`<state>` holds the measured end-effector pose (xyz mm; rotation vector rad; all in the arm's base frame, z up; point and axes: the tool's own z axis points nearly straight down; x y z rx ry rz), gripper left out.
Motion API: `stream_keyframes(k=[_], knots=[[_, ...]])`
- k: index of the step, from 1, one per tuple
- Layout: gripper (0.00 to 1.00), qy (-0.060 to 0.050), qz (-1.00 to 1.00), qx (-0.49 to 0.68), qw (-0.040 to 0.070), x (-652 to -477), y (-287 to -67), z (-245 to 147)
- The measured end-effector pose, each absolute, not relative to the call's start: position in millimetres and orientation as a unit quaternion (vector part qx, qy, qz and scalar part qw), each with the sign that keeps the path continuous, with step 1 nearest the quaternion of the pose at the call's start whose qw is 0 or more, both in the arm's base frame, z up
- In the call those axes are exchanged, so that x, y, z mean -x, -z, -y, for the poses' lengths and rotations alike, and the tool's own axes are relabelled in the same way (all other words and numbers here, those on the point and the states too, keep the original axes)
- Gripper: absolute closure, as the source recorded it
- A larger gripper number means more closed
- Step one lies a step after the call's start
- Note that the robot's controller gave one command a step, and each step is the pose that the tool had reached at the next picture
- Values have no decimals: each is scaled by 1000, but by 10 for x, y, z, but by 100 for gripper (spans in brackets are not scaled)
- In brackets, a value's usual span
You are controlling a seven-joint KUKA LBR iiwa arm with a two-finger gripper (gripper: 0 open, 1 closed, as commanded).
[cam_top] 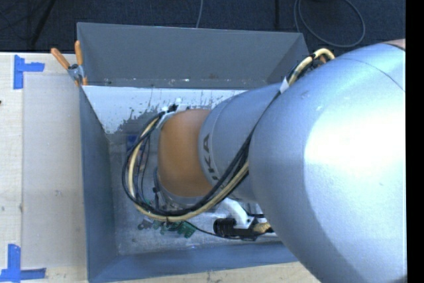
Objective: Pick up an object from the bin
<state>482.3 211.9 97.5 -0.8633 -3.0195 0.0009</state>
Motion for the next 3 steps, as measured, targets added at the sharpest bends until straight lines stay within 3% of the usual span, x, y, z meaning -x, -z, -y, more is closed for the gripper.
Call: stream_keyframes(k=[1,2,3], knots=[[100,0,962,273,0,-4825,-1253,-2112],[100,-1,963,270,1,-4822,-1772,-2109],[100,-1,964,267,0,-4821,-1887,-2107]])
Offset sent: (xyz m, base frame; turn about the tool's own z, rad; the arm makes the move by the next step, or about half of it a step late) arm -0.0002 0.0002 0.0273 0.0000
